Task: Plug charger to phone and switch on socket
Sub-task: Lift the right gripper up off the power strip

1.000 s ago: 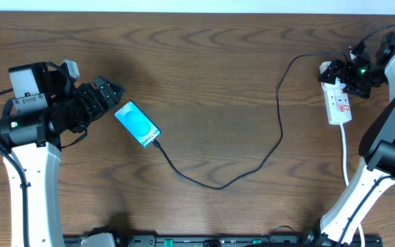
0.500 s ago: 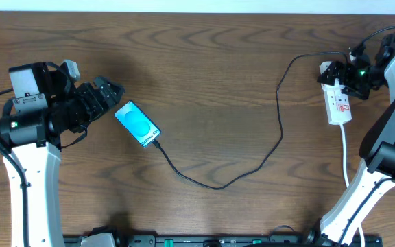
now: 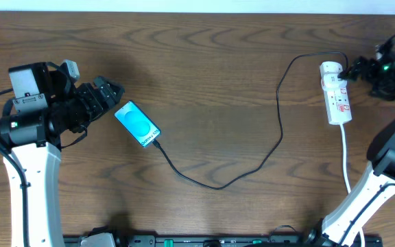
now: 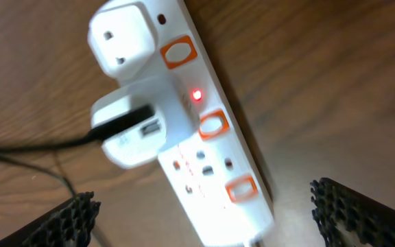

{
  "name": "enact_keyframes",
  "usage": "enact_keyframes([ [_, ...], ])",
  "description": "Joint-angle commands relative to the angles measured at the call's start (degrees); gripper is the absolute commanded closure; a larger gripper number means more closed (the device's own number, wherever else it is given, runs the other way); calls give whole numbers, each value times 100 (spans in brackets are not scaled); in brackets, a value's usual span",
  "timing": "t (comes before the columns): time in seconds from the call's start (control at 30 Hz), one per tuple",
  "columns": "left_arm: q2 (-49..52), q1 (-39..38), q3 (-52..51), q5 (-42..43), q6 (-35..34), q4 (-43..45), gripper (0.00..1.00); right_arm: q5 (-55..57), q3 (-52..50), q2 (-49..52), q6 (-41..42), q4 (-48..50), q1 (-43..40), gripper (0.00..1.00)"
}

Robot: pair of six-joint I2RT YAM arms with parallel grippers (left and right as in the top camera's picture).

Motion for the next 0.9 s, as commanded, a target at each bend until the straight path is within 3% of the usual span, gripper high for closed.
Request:
enact_keyframes([
  [0.0,33,17,13,55,-28,4,7,114,258,-800,76,-131,63,1],
  [0.23,33,17,13,57,-28,2,7,713,258,-2133,103,-1064,713,1],
  [0.43,33,17,13,55,-28,4,7,713,258,-2712,103,-1604,1040,1],
  [0.87,33,17,13,57,-28,2,7,710,245,-2946,96,-1829,1119,1],
])
